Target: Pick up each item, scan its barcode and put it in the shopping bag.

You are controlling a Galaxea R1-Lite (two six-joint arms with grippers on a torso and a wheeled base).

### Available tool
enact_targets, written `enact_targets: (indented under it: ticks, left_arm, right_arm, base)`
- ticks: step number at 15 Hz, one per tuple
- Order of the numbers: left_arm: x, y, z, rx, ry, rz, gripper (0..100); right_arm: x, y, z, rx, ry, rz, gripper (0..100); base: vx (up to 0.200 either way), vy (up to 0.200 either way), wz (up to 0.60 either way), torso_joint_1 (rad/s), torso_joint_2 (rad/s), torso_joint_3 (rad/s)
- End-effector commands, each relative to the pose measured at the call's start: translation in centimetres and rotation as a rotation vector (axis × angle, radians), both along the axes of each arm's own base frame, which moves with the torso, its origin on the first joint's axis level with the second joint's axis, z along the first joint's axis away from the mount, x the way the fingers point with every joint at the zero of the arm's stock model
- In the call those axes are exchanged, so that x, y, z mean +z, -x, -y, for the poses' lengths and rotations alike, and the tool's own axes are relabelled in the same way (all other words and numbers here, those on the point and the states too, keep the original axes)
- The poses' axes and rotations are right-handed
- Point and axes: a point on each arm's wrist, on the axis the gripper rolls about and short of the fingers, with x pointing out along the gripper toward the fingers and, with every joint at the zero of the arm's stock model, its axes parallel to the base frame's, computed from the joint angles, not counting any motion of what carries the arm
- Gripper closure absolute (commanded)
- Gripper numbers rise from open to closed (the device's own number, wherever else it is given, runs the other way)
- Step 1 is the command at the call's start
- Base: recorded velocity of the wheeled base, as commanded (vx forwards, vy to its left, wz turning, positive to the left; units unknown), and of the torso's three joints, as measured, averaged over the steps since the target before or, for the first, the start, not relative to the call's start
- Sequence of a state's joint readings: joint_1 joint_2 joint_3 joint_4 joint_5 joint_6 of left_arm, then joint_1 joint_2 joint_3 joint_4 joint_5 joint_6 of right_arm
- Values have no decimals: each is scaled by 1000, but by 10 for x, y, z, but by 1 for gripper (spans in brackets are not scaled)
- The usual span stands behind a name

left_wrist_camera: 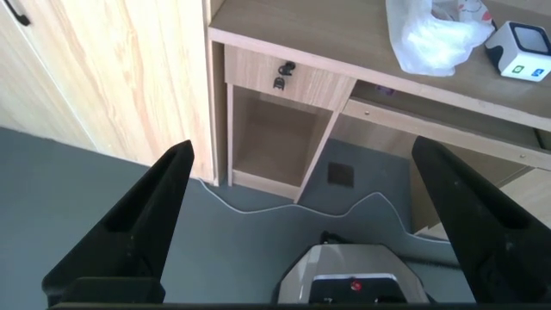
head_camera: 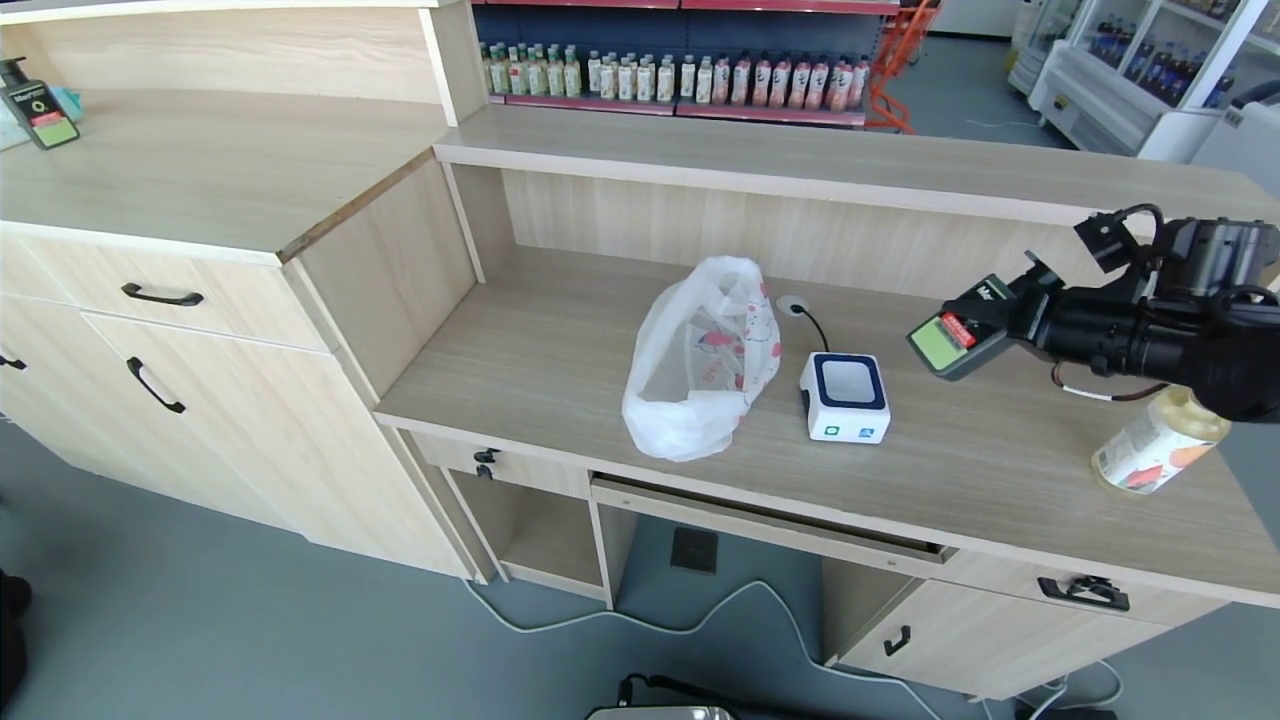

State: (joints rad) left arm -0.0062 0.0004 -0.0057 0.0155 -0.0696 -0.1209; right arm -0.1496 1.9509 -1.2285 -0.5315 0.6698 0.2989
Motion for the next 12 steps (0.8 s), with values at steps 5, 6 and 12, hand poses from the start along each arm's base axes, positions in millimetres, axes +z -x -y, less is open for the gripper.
enact_targets:
  ticks: [5, 6, 12]
  left_arm:
    - [0, 0, 0, 1, 0, 1, 0]
    - [0, 0, 0, 1, 0, 1, 0]
    - [0, 0, 0, -1, 0, 1, 0]
  right_arm:
    - [-28, -18, -26, -19, 126, -10, 100]
    - [-31, -19, -27, -17, 127, -13, 100]
    - [-35, -27, -35, 2, 129, 4, 100]
  base:
    - [0, 0, 0, 0, 0, 0]
    - [0, 0, 0, 0, 0, 0]
    - [0, 0, 0, 0, 0, 0]
